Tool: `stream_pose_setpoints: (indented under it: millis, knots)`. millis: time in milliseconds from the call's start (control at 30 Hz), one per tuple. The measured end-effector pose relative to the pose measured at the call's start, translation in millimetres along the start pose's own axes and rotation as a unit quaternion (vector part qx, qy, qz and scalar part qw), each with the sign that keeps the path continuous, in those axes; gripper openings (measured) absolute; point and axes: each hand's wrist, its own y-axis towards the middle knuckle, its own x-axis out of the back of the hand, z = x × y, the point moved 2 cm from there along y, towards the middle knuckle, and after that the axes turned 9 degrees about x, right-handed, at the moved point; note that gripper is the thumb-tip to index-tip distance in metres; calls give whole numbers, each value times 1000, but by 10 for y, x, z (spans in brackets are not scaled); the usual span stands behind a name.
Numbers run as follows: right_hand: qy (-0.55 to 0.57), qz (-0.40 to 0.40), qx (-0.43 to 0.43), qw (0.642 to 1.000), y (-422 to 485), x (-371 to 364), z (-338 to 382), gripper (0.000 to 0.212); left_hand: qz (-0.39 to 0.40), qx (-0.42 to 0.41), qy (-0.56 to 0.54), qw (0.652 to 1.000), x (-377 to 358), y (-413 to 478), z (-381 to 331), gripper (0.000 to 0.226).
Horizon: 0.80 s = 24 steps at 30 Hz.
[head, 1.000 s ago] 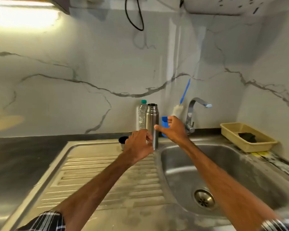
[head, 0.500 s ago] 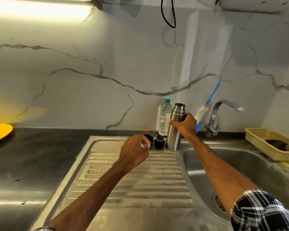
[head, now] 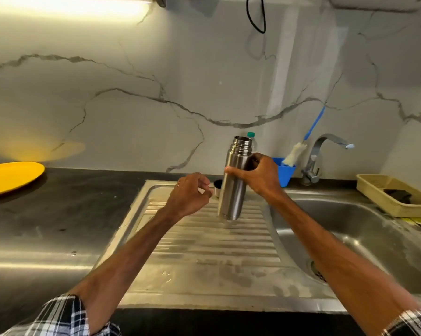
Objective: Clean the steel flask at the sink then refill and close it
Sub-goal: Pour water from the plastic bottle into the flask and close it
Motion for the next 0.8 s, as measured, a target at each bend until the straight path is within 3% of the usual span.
stream_pose_setpoints:
  millis: [467, 800]
  knots:
    - [39, 42, 18, 998, -358, -831, 278, 77, -3, 62, 59, 996, 447, -350, 433, 28]
    - [52, 70, 17, 996, -362, -901, 209, 86, 47, 56, 121, 990, 128, -612, 338, 7]
